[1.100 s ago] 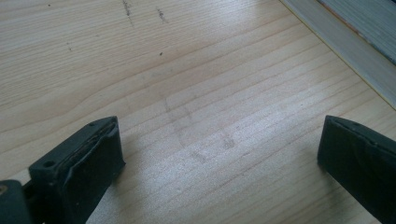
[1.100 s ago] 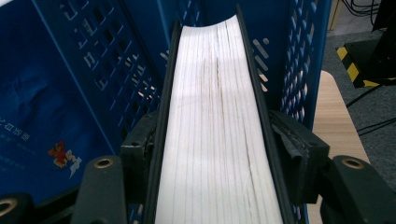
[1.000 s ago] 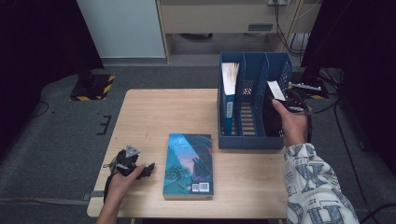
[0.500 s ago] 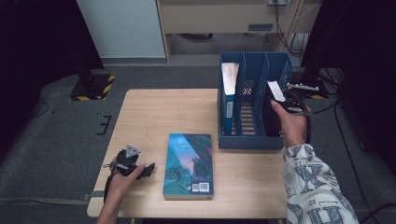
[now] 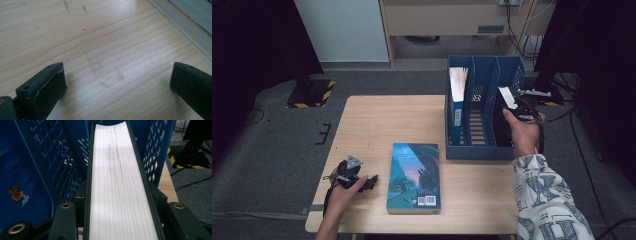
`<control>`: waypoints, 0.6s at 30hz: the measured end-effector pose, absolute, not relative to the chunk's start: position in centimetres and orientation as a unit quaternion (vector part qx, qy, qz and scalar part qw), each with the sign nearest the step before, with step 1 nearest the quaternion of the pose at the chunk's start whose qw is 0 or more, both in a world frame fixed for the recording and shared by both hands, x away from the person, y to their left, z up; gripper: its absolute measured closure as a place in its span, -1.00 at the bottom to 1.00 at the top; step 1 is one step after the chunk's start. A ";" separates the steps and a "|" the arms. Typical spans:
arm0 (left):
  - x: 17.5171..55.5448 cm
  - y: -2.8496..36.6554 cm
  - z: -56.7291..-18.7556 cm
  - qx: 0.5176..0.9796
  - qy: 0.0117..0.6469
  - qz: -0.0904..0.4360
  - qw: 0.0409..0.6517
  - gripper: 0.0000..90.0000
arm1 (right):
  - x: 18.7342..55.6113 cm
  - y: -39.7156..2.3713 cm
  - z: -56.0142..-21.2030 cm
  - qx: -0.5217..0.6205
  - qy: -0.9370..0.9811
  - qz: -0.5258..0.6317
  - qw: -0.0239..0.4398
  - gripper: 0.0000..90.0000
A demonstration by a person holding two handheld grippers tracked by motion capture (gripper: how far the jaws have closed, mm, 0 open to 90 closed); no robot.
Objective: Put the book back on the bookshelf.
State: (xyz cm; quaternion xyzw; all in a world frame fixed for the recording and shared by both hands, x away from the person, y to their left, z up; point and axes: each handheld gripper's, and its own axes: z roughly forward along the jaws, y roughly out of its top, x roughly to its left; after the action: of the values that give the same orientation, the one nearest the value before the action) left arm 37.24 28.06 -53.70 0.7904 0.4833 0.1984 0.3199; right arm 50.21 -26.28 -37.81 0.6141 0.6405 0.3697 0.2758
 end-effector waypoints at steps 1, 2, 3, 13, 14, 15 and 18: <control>37.2 28.1 -53.7 0.790 0.483 0.199 0.320 -1.00 | 50.2 -26.3 -37.8 0.612 0.642 0.368 0.279 0.13; 37.2 28.1 -53.7 0.790 0.483 0.198 0.320 -1.00 | 50.2 -26.3 -37.8 0.610 0.643 0.368 0.280 0.14; 37.2 28.1 -53.7 0.790 0.483 0.198 0.320 -1.00 | 50.2 -26.3 -37.8 0.610 0.643 0.369 0.281 0.14; 37.2 28.1 -53.7 0.790 0.483 0.198 0.320 -1.00 | 50.1 -26.3 -37.8 0.609 0.636 0.372 0.294 0.16; 37.2 28.1 -53.7 0.790 0.483 0.198 0.320 -1.00 | 50.1 -26.4 -37.8 0.608 0.635 0.374 0.295 0.16; 37.2 28.1 -53.7 0.790 0.483 0.198 0.320 -1.00 | 50.1 -26.4 -37.8 0.610 0.633 0.373 0.296 0.17; 37.2 28.1 -53.7 0.790 0.483 0.198 0.320 -1.00 | 50.1 -26.6 -37.8 0.613 0.630 0.374 0.296 0.17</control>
State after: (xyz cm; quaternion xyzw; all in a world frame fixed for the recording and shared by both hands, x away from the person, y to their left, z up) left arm 37.24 28.06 -53.70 0.7904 0.4832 0.1984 0.3200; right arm 50.10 -26.64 -37.80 0.6130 0.6300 0.3742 0.2955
